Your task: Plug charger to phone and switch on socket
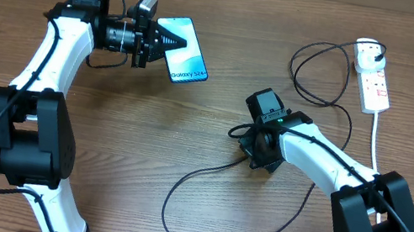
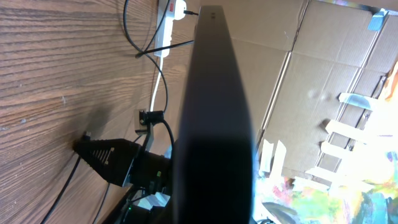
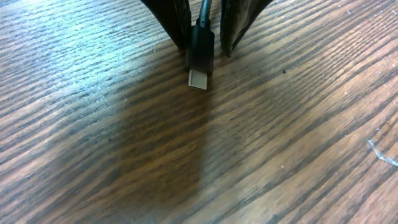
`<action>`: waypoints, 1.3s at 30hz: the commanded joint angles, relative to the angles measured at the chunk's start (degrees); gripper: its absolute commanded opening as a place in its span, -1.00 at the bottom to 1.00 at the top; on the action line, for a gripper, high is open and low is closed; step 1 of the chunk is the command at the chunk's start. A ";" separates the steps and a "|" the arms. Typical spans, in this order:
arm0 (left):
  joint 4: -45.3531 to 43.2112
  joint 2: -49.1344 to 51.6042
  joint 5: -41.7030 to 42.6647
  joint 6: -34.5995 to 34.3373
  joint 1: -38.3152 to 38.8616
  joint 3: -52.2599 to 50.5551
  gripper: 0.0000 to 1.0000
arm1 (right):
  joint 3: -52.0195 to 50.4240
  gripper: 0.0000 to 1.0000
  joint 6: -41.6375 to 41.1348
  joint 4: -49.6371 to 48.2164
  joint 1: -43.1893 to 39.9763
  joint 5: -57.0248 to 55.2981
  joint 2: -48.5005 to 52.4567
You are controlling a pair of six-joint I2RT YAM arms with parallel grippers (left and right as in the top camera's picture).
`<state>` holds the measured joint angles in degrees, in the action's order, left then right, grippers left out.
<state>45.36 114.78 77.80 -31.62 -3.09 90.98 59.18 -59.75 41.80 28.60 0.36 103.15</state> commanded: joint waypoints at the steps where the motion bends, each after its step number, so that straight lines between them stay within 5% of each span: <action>1: -0.17 -0.35 2.60 -0.59 0.22 0.24 -0.92 | -0.74 -0.68 0.13 -0.31 0.26 -2.10 0.17; 21: -0.17 -0.35 2.60 -0.57 0.22 0.24 -0.91 | -0.74 -0.70 0.17 -0.83 0.26 -2.27 0.17; 26: -0.20 -0.35 2.58 -0.57 0.22 0.24 -0.92 | -0.72 -0.87 0.22 -0.79 0.26 -2.14 0.17; 39: -0.22 -0.35 2.58 -0.57 0.22 0.24 -0.91 | 0.92 -0.93 7.65 1.40 -1.66 6.71 -5.38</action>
<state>45.36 114.78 77.80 -31.62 -3.09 90.98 59.13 -56.14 43.11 28.10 2.68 102.32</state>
